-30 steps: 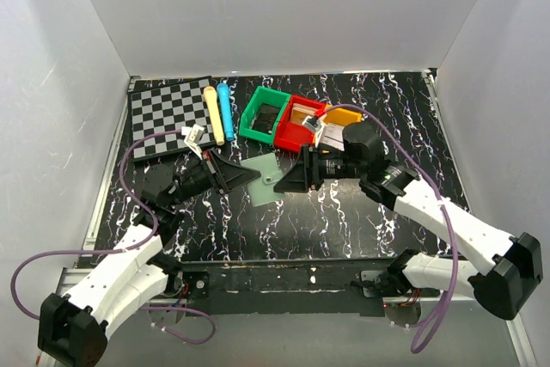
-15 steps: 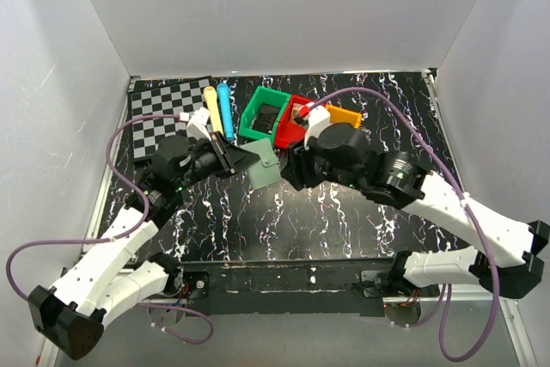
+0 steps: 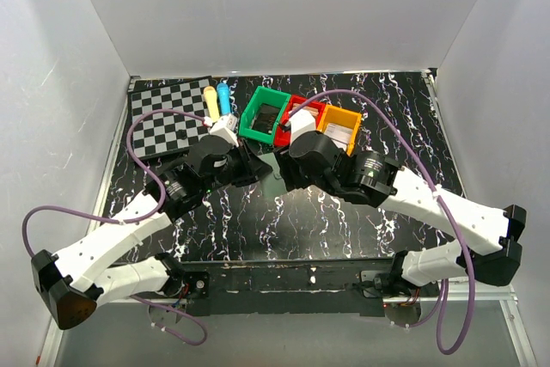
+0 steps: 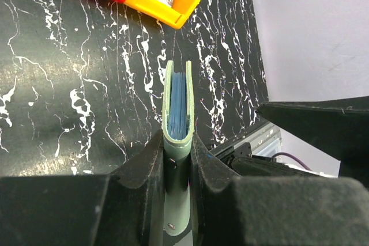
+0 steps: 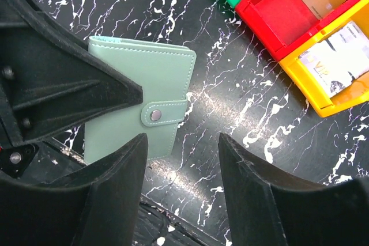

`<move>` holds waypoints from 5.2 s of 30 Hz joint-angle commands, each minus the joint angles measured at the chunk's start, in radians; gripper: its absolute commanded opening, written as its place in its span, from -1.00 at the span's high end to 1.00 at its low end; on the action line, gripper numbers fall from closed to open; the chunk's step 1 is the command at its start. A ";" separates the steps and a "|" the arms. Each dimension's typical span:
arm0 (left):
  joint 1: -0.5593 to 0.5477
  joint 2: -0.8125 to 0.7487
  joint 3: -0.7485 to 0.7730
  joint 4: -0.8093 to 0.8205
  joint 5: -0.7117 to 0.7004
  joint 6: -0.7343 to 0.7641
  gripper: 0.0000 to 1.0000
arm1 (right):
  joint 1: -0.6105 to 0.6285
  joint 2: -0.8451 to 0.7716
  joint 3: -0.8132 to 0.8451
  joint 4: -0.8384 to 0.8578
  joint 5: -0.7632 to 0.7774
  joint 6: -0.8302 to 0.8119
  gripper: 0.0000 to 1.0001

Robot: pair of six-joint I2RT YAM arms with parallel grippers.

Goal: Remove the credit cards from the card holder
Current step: Open the card holder.

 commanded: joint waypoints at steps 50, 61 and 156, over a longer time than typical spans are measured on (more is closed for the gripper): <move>-0.020 0.007 0.096 -0.059 -0.043 -0.164 1.00 | 0.031 0.222 0.136 -0.088 0.119 0.067 0.67; -0.020 -0.002 0.082 -0.059 -0.054 -0.164 1.00 | 0.029 0.216 0.136 -0.100 0.117 0.082 0.97; -0.019 -0.326 -0.369 0.580 0.325 0.094 1.00 | -0.228 -0.246 -0.290 0.251 -0.567 0.153 0.14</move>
